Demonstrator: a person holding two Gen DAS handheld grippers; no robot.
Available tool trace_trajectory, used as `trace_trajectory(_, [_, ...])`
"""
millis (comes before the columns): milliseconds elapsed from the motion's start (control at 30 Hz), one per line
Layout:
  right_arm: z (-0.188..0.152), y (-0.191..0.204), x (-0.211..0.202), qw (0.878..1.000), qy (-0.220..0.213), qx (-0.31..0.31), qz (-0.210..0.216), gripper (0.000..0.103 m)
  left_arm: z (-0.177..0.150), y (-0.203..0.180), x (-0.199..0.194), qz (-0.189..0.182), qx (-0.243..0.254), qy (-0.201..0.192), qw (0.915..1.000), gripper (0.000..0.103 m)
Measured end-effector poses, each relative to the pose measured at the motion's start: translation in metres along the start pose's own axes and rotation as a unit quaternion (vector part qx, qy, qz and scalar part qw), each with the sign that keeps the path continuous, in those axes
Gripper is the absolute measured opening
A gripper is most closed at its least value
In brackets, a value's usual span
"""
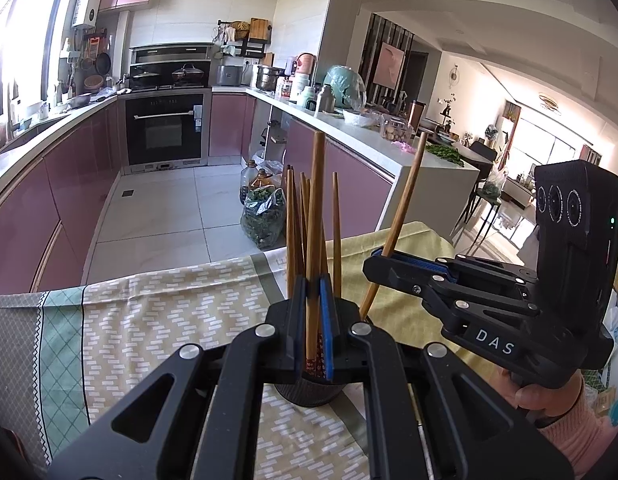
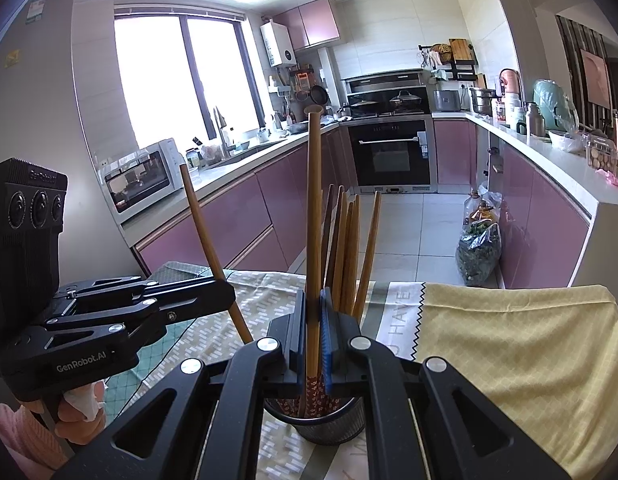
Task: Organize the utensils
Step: 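Lower both held chopsticks into the mesh cup beside the others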
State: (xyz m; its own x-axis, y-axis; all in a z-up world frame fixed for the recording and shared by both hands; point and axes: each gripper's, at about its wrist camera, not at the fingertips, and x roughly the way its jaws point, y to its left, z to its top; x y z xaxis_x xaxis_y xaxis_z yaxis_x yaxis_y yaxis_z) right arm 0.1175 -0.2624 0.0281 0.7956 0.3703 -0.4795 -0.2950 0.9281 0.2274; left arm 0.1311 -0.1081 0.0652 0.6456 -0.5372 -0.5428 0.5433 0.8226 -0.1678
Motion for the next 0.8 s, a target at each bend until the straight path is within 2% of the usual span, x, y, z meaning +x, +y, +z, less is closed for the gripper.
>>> trace_trajectory(800, [-0.004, -0.004, 0.027, 0.999, 0.043, 0.002, -0.004, 0.007, -0.003, 0.005, 0.031, 0.0, 0.008, 0.028, 0.9996, 0.008])
